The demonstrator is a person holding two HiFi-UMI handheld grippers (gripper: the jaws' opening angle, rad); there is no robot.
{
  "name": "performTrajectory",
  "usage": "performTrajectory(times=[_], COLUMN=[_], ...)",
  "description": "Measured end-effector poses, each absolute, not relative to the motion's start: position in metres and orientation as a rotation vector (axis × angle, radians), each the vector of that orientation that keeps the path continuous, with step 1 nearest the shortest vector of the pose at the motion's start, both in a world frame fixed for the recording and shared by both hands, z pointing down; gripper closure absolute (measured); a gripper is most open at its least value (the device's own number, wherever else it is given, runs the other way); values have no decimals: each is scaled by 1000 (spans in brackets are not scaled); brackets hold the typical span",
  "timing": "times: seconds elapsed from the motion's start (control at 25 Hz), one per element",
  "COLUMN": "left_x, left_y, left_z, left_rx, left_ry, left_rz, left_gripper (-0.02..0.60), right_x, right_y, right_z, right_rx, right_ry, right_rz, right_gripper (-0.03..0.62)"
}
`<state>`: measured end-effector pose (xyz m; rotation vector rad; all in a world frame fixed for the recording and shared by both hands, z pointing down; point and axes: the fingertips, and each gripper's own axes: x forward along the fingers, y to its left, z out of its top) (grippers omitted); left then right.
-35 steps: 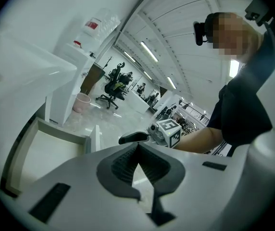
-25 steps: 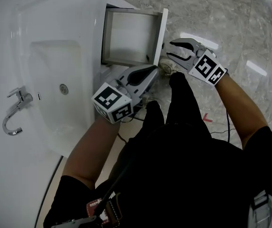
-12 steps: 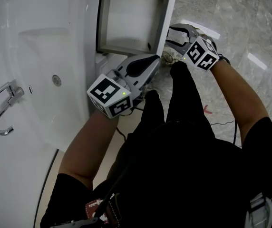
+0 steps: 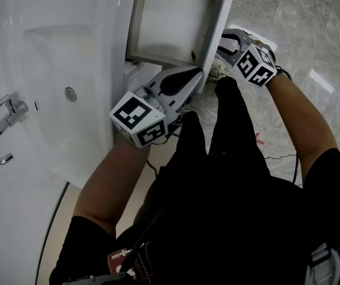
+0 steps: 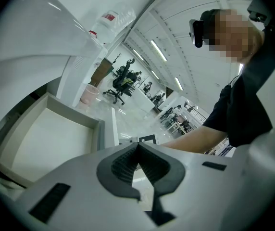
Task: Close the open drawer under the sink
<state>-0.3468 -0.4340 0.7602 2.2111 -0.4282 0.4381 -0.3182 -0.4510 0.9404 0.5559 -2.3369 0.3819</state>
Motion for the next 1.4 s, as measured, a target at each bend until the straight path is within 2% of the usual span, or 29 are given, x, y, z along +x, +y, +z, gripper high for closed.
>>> performTrajectory(times=[1.4], left_x=[-402], left_y=[-423], left_z=[754], left_rx=[2177], left_ry=[-547], left_rz=[383], left_gripper=[581], right_x=[-372], right_y=[-483], right_z=[939], right_rx=[518], right_ry=[-2335], right_rz=[340], right_gripper=[456])
